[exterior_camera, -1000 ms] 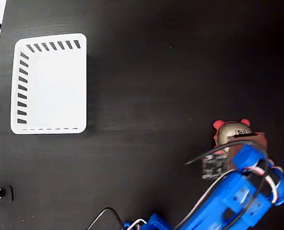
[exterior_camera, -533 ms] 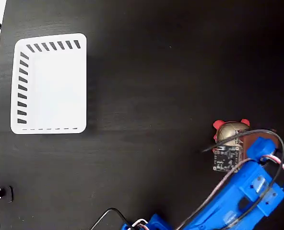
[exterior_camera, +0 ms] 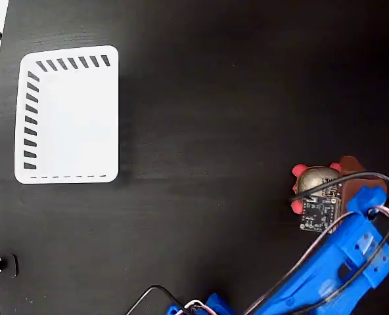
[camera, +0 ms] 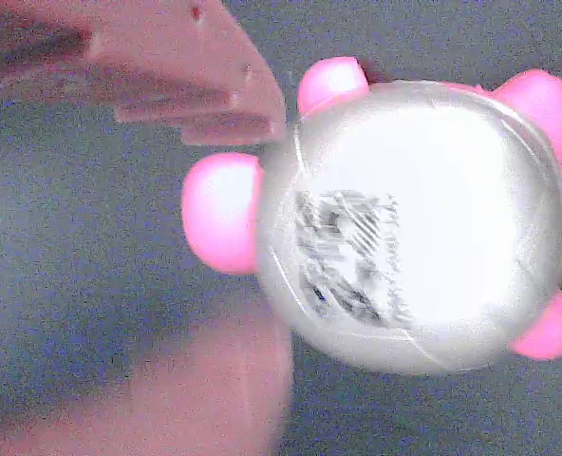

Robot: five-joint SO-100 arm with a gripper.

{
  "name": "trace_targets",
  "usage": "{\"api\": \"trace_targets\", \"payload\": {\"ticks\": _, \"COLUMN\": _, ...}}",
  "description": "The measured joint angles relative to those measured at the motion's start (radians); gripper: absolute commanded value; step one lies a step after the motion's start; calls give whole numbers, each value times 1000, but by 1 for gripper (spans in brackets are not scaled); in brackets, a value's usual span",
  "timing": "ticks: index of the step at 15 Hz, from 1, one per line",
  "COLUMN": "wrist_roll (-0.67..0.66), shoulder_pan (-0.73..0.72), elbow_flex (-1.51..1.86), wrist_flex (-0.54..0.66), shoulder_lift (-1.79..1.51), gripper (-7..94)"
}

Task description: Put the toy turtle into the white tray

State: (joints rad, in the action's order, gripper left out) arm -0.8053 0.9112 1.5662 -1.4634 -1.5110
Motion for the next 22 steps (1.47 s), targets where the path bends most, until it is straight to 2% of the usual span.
{"api": "trace_targets", "payload": {"ticks": 6, "wrist_roll": -9, "shoulder_pan": 26, "elbow_flex": 133, "wrist_flex": 123, "shoulder_lift": 18, "gripper": 51}}
{"api": "trace_targets", "payload": {"ticks": 11, "wrist_roll": -28, "shoulder_pan": 6, "elbow_flex": 253, "wrist_flex": 278, "shoulder_lift": 46, "gripper": 51}}
{"api": "trace_targets", "payload": {"ticks": 16, "wrist_roll": -28, "shoulder_pan": -14, "elbow_flex": 275, "wrist_flex": 296, "shoulder_lift": 71, "gripper": 51}}
{"api": "trace_targets", "payload": {"ticks": 22, "wrist_roll": -41, "shoulder_pan": -14, "elbow_flex": 341, "wrist_flex": 374, "shoulder_lift": 64, "gripper": 51}}
